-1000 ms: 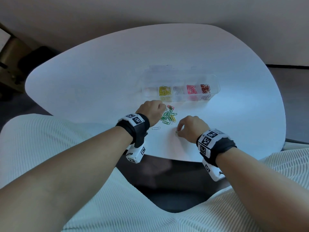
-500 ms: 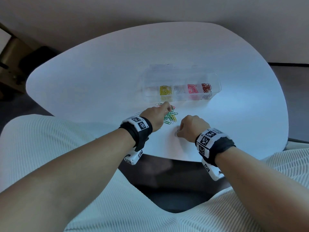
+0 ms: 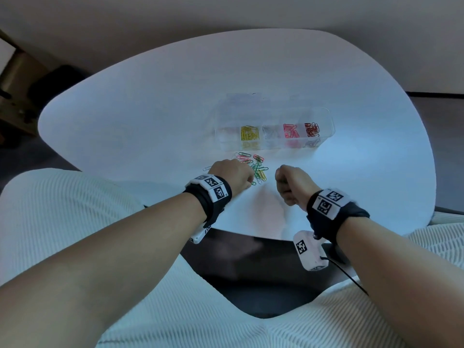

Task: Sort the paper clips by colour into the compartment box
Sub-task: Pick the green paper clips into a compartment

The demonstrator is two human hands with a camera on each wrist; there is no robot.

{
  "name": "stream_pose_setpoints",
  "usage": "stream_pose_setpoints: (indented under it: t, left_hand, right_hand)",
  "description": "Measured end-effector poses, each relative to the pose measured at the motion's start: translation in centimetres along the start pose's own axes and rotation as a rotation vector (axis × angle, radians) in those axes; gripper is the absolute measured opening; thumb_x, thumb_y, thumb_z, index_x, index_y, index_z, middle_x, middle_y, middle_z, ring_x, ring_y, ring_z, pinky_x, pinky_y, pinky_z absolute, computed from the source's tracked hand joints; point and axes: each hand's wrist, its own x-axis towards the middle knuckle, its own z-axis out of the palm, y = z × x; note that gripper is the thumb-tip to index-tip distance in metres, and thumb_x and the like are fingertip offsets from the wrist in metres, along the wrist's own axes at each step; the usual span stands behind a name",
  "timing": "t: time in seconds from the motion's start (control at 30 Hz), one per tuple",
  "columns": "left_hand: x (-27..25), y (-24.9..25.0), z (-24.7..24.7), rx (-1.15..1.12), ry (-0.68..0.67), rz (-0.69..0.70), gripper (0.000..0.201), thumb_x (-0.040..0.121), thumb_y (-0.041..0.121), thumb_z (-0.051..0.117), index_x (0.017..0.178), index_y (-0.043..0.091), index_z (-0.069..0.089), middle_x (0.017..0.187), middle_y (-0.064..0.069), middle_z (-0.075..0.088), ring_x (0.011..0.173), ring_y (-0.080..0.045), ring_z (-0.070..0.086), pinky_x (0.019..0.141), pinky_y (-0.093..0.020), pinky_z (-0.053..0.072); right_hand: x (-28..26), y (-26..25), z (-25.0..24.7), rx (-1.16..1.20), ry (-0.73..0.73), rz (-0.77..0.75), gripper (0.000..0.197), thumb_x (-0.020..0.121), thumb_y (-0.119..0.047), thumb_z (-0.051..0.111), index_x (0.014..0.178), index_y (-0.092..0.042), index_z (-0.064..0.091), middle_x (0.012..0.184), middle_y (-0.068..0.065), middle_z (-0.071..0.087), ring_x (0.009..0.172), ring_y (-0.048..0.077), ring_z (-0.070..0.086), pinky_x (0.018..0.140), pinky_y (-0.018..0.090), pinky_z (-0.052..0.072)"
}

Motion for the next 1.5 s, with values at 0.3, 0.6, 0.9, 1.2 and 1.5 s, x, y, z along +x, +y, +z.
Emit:
stream_pose_setpoints:
  t: [0.3,0.6,0.9,1.2,1.5]
  left_hand:
    - [0.0,0.4,0.4,0.013,0.004,0.029,0.023,0.089,0.033,0.053,0.111,0.027,0.057,0.1,-0.001,0.065,0.087,-0.026,0.058,0.067,-0.028,0.036]
    - [0.3,0.9,0.5,0.011,-0.065,0.029,0.02,0.081,0.034,0.057,0.098,0.023,0.059,0.091,0.002,0.062,0.08,-0.023,0.059,0.064,-0.028,0.04]
    - [-0.1,1.2,0.8,0.036,-0.056,0.097,0.018,0.084,0.032,0.051,0.089,0.015,0.053,0.066,0.002,0.049,0.061,-0.023,0.05,0.056,-0.026,0.037]
    - [0.7,-0.9,-1.7,-0.634,0.131,-0.158,0.029,0.09,0.031,0.045,0.065,0.015,0.042,0.067,-0.004,0.051,0.066,-0.027,0.05,0.055,-0.029,0.035]
    - [2.4,-4.8,-7.2,-1.284,0.386,-0.4,0.015,0.094,0.015,0.038,0.089,0.013,0.052,0.07,-0.007,0.054,0.052,-0.019,0.044,0.049,-0.026,0.039]
  right_hand:
    - [1.0,-2.1,-0.4,0.113,0.09,-0.082,0.027,0.075,-0.003,0.039,0.058,-0.02,0.027,0.049,-0.001,0.022,0.045,0.012,0.011,0.045,0.018,0.012]
    - [2.0,-3.4,1.0,-0.244,0.137,-0.157,0.037,0.092,-0.036,0.055,0.062,-0.016,0.042,0.06,0.002,0.03,0.047,0.018,0.027,0.045,0.024,0.026]
    - [2.1,-3.6,2.8,-0.156,0.119,-0.16,0.023,0.091,-0.031,0.055,0.076,-0.015,0.048,0.062,0.005,0.031,0.048,0.018,0.025,0.044,0.025,0.024]
    - [2.9,-9.1,3.3,-0.059,0.221,-0.289,0.046,0.093,-0.032,0.055,0.051,-0.022,0.037,0.053,0.001,0.03,0.039,0.016,0.025,0.041,0.022,0.026]
    - [5.9,-13.0,7.8,-0.028,0.171,-0.273,0.04,0.095,-0.045,0.045,0.067,-0.017,0.05,0.061,-0.002,0.048,0.049,0.02,0.044,0.055,0.034,0.037]
